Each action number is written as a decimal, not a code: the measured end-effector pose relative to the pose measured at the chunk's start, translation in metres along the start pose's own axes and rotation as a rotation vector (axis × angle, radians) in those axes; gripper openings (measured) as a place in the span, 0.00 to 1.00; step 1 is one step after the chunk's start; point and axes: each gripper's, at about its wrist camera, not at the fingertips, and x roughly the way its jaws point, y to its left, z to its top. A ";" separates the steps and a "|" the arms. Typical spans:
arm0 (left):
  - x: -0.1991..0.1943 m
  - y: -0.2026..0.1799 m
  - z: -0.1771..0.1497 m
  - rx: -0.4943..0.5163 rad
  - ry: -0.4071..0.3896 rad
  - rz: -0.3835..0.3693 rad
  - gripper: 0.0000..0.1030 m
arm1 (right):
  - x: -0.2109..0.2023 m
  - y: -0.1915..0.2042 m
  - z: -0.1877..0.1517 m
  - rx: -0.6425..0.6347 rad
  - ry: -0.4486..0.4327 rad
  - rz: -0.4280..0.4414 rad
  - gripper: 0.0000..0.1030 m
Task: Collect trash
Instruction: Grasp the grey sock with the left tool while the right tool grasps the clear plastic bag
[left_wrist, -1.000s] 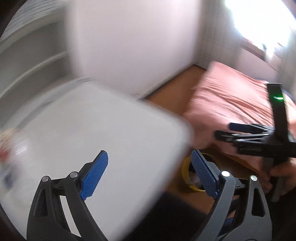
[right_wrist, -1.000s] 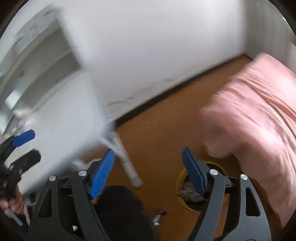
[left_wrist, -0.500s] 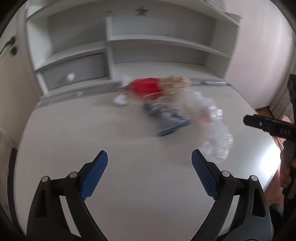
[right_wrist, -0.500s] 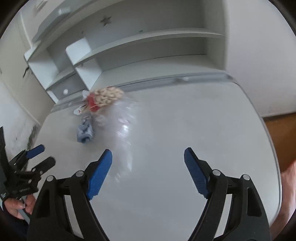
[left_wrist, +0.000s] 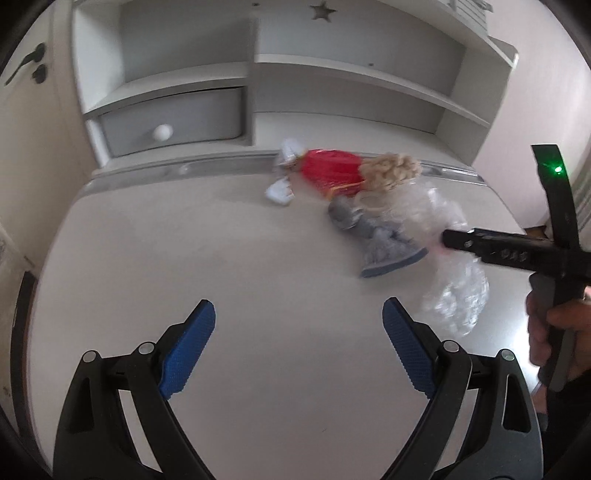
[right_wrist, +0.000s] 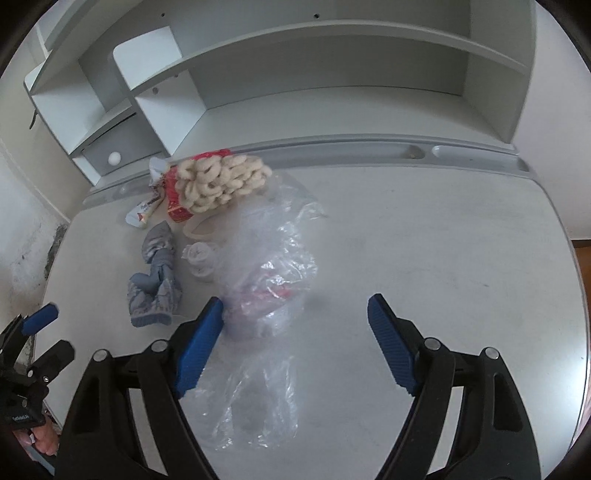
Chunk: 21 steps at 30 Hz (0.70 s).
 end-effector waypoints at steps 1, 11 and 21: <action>0.005 -0.005 0.004 0.007 0.003 -0.017 0.87 | 0.000 0.001 0.000 -0.006 0.000 0.020 0.34; 0.061 -0.054 0.048 0.071 0.043 -0.032 0.88 | -0.055 -0.014 -0.019 -0.004 -0.066 0.104 0.26; 0.079 -0.056 0.038 0.051 0.098 -0.020 0.18 | -0.089 -0.042 -0.049 0.022 -0.081 0.102 0.26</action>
